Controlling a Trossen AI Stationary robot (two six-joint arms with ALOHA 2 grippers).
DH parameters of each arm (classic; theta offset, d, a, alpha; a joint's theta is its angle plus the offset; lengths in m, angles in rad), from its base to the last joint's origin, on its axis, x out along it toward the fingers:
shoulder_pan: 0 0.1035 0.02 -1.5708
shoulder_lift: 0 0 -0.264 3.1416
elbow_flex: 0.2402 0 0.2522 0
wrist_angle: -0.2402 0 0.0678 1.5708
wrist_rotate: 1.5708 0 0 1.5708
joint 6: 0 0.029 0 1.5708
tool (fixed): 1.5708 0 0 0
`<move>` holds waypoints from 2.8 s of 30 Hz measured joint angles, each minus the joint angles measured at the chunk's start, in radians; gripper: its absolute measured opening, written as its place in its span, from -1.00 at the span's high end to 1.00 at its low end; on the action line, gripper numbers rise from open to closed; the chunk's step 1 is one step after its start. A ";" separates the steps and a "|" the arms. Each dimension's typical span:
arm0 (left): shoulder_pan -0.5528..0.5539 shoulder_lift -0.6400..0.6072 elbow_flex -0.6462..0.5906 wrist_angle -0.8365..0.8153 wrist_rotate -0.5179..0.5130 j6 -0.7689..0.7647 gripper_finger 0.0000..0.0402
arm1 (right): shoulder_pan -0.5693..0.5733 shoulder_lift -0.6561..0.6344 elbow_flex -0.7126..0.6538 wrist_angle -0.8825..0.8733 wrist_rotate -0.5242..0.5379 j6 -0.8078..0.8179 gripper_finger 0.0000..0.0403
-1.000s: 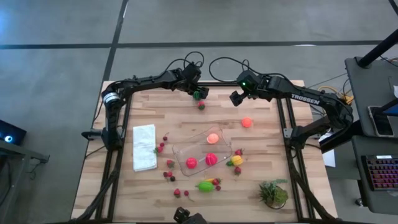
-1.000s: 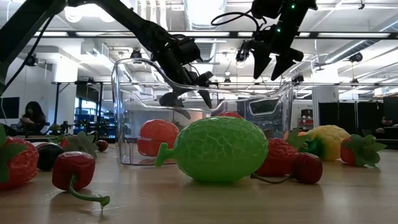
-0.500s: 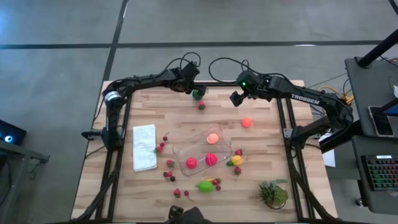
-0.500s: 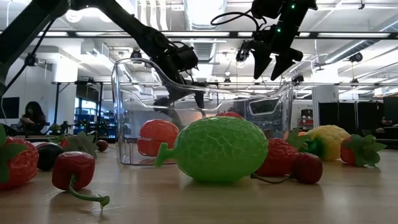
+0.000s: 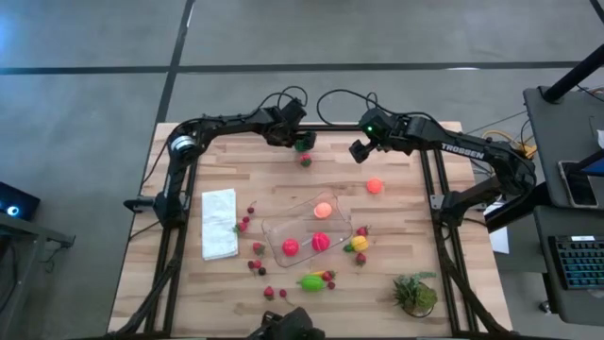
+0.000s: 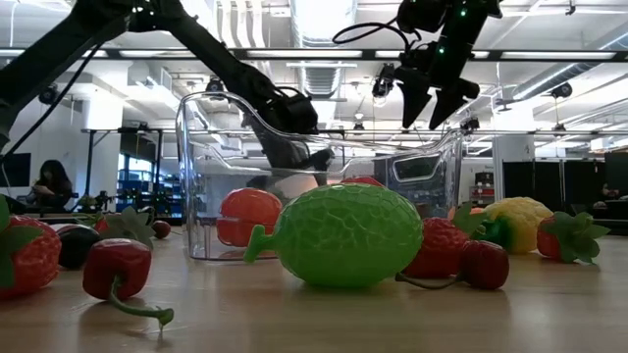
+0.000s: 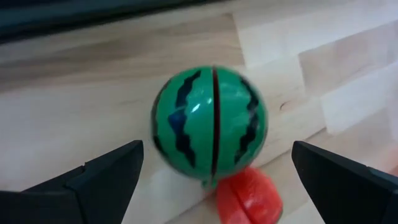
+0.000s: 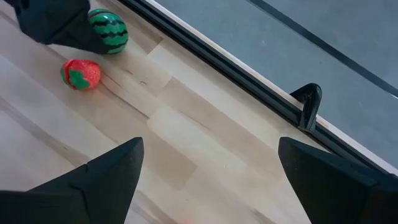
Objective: Pick and placing Produce into tupperware
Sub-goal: Put the watermelon into the transparent bin
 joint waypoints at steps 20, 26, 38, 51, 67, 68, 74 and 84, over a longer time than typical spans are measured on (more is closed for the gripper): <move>0.002 0.000 -0.014 0.141 -0.031 0.037 -0.97 | 0.000 0.000 -0.039 0.001 0.000 0.012 -0.81; 0.002 0.000 -0.012 0.176 -0.003 0.028 -0.97 | 0.000 0.000 -0.039 0.003 0.000 0.012 -0.81; 0.002 0.030 -0.018 0.131 -0.002 0.027 -0.97 | 0.000 0.000 -0.038 0.005 0.000 0.012 -0.81; 0.002 0.035 -0.010 0.130 -0.087 0.027 -0.97 | 0.000 0.000 -0.038 0.005 0.000 0.012 -0.81; -0.001 0.042 -0.013 0.176 -0.091 0.029 -0.97 | 0.000 0.000 -0.037 0.008 0.000 0.011 -0.81; -0.001 0.047 -0.013 0.177 -0.091 0.028 -0.97 | 0.000 0.000 -0.037 0.009 0.000 0.011 -0.81; -0.006 0.060 -0.007 0.169 -0.090 0.028 -0.97 | 0.000 0.000 -0.038 0.009 0.000 0.004 -0.81; -0.009 0.060 -0.006 0.136 -0.090 0.030 -0.97 | 0.000 0.000 -0.038 0.016 0.000 0.000 -0.81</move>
